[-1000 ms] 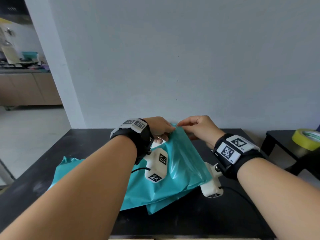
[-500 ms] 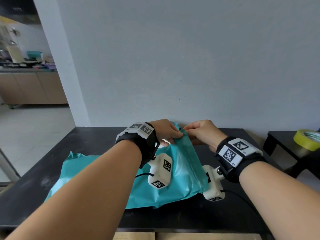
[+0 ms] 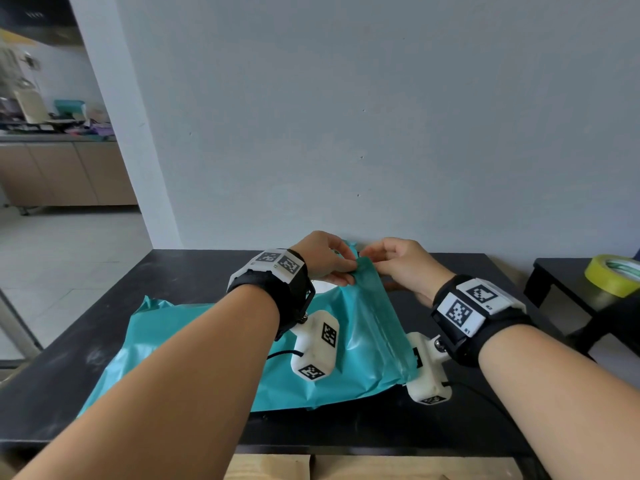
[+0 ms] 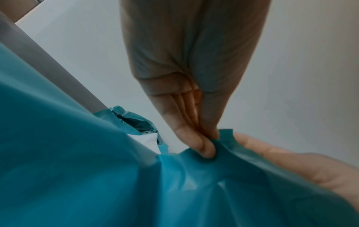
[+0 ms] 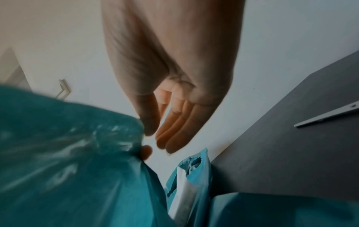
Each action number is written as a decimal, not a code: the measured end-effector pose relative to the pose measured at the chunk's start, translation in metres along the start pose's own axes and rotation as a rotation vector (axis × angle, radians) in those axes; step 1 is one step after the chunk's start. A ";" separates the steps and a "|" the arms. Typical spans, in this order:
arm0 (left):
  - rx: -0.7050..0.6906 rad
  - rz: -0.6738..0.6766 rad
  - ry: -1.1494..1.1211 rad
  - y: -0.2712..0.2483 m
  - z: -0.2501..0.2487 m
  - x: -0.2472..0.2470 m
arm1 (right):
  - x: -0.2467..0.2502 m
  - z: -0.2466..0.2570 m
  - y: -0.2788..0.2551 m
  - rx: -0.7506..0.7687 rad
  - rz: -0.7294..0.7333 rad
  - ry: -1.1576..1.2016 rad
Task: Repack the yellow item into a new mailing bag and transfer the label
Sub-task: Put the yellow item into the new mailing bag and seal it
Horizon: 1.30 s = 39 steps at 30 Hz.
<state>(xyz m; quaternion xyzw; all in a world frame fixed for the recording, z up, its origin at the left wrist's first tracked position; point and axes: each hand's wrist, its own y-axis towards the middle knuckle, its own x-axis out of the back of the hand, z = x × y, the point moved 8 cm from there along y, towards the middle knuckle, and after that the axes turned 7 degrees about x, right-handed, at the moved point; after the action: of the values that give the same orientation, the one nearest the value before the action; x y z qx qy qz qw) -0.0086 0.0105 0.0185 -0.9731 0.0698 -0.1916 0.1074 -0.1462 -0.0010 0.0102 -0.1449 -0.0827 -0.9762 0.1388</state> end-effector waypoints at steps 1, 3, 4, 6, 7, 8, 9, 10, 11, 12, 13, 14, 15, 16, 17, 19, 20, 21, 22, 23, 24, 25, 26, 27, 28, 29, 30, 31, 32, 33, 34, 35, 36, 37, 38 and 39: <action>-0.009 -0.005 0.001 0.000 0.000 0.000 | -0.002 0.002 -0.001 0.010 0.018 0.025; -0.023 -0.015 -0.005 0.000 0.000 0.001 | -0.006 0.006 -0.004 0.016 0.047 0.071; -0.028 -0.015 -0.008 -0.001 0.000 0.001 | -0.007 0.007 -0.005 0.021 0.050 0.084; -0.033 -0.015 -0.002 -0.002 -0.001 0.001 | -0.004 0.009 -0.004 0.034 0.024 0.080; -0.035 -0.017 0.003 -0.002 -0.001 0.001 | -0.002 0.009 -0.003 0.039 0.008 0.063; -0.038 -0.019 0.007 -0.003 -0.002 0.001 | -0.001 0.008 -0.003 0.045 -0.004 0.044; -0.044 -0.025 0.012 -0.003 -0.002 0.001 | 0.000 0.009 -0.003 0.049 -0.011 0.033; -0.053 -0.034 0.019 -0.003 -0.003 0.001 | 0.001 0.009 -0.003 0.051 -0.016 0.031; -0.061 -0.043 0.024 -0.003 -0.003 0.001 | 0.000 0.009 -0.003 0.055 -0.014 0.038; -0.067 -0.051 0.025 -0.003 -0.003 0.001 | -0.001 0.010 -0.004 0.059 -0.006 0.050; -0.071 -0.056 0.023 -0.003 -0.003 0.001 | -0.002 0.011 -0.004 0.062 0.003 0.060; -0.072 -0.057 0.023 -0.003 -0.002 0.000 | -0.003 0.012 -0.005 0.066 0.006 0.064; -0.072 -0.052 0.027 -0.003 -0.002 -0.001 | -0.003 0.013 -0.005 0.073 0.003 0.065; -0.068 -0.041 0.032 -0.004 -0.001 -0.003 | -0.003 0.013 -0.005 0.081 -0.008 0.067; -0.060 -0.026 0.029 -0.004 0.000 -0.005 | -0.003 0.014 -0.005 0.087 -0.024 0.067; -0.034 0.005 -0.008 -0.005 0.004 -0.010 | -0.001 0.015 -0.006 0.094 -0.056 0.064; -0.018 0.017 -0.035 -0.006 0.005 -0.011 | -0.001 0.016 -0.006 0.097 -0.065 0.060; -0.005 0.025 -0.056 -0.007 0.006 -0.012 | 0.000 0.017 -0.007 0.099 -0.067 0.053; 0.004 0.031 -0.070 -0.008 0.007 -0.013 | 0.000 0.017 -0.008 0.098 -0.068 0.049; 0.006 0.035 -0.079 -0.008 0.007 -0.014 | 0.001 0.017 -0.009 0.096 -0.070 0.049; 0.007 0.038 -0.082 -0.009 0.006 -0.014 | 0.002 0.017 -0.009 0.093 -0.074 0.053; 0.006 0.041 -0.080 -0.009 0.005 -0.015 | 0.002 0.017 -0.010 0.090 -0.077 0.057; 0.005 0.042 -0.076 -0.010 0.005 -0.015 | 0.002 0.017 -0.010 0.085 -0.079 0.057; 0.003 0.042 -0.074 -0.010 0.004 -0.016 | 0.002 0.016 -0.010 0.079 -0.081 0.053; 0.001 0.039 -0.071 -0.010 0.004 -0.016 | 0.002 0.016 -0.011 0.072 -0.083 0.050; -0.002 0.027 -0.068 -0.011 0.004 -0.016 | 0.002 0.015 -0.011 0.067 -0.080 0.055; -0.003 0.009 -0.065 -0.011 0.003 -0.015 | 0.002 0.015 -0.011 0.066 -0.065 0.071; -0.004 -0.015 -0.064 -0.011 0.003 -0.014 | 0.000 0.015 -0.011 0.068 -0.037 0.089; -0.006 -0.042 -0.064 -0.012 0.003 -0.012 | -0.002 0.015 -0.011 0.072 -0.003 0.098; -0.007 -0.065 -0.064 -0.012 0.003 -0.010 | -0.004 0.016 -0.012 0.075 0.025 0.096; -0.007 -0.077 -0.068 -0.012 0.003 -0.009 | -0.005 0.016 -0.012 0.077 0.037 0.088; -0.010 -0.081 -0.076 -0.012 0.003 -0.009 | -0.006 0.017 -0.013 0.078 0.034 0.080; -0.012 -0.078 -0.085 -0.013 0.002 -0.010 | -0.006 0.016 -0.013 0.076 0.021 0.073; -0.012 -0.074 -0.092 -0.014 0.002 -0.010 | -0.005 0.016 -0.013 0.072 0.005 0.068; -0.010 -0.073 -0.092 -0.015 0.002 -0.010 | -0.003 0.015 -0.012 0.067 -0.011 0.062; -0.010 -0.074 -0.088 -0.015 0.002 -0.009 | -0.002 0.014 -0.012 0.065 -0.018 0.056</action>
<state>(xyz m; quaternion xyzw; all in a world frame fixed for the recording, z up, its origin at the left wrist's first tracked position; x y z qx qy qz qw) -0.0150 0.0271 0.0171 -0.9830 0.0297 -0.1522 0.0983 -0.1439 0.0142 0.0215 -0.1119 -0.1118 -0.9779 0.1368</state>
